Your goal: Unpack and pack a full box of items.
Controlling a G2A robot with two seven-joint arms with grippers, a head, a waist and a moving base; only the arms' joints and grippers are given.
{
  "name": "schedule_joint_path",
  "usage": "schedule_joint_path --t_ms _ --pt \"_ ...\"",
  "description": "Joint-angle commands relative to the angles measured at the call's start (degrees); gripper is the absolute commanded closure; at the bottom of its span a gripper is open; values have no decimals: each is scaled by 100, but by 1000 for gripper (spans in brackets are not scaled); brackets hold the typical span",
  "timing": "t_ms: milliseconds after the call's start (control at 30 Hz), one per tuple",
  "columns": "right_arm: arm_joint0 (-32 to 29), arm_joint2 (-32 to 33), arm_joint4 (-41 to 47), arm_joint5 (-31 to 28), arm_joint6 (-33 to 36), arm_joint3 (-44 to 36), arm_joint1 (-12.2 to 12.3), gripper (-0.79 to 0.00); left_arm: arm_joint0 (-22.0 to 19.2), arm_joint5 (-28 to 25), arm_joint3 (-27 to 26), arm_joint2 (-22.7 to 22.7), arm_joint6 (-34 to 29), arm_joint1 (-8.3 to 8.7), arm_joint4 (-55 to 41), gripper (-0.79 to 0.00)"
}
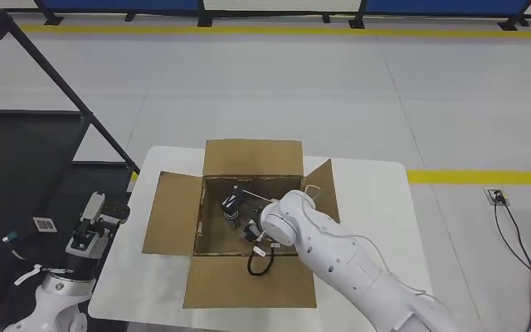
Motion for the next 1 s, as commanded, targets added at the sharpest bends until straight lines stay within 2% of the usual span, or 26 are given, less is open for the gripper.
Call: schedule_joint_path --t_ms 0,200,367,533,700,833,967 --pt "27 0 10 -1 -42 77 -29 0 0 0 0 0 0 0 0 -785" --pt "14 113 -127 97 -85 -157 -22 0 0 0 0 0 0 0 0 -785" --pt "-235 392 -544 388 83 -1019 133 0 0 0 0 0 0 0 0 -785" --pt "-758 905 -1301 718 455 -2585 398 0 0 0 0 0 0 0 0 -785" --pt "-1651 1776 -2541 1126 761 -4687 709 0 0 0 0 0 0 0 0 -785" --pt "-2506 2613 -3215 1179 667 -6024 899 0 0 0 0 0 0 0 0 -785" --pt "-3284 3598 -3351 1091 338 -6952 1029 0 0 0 0 0 0 0 0 -785"
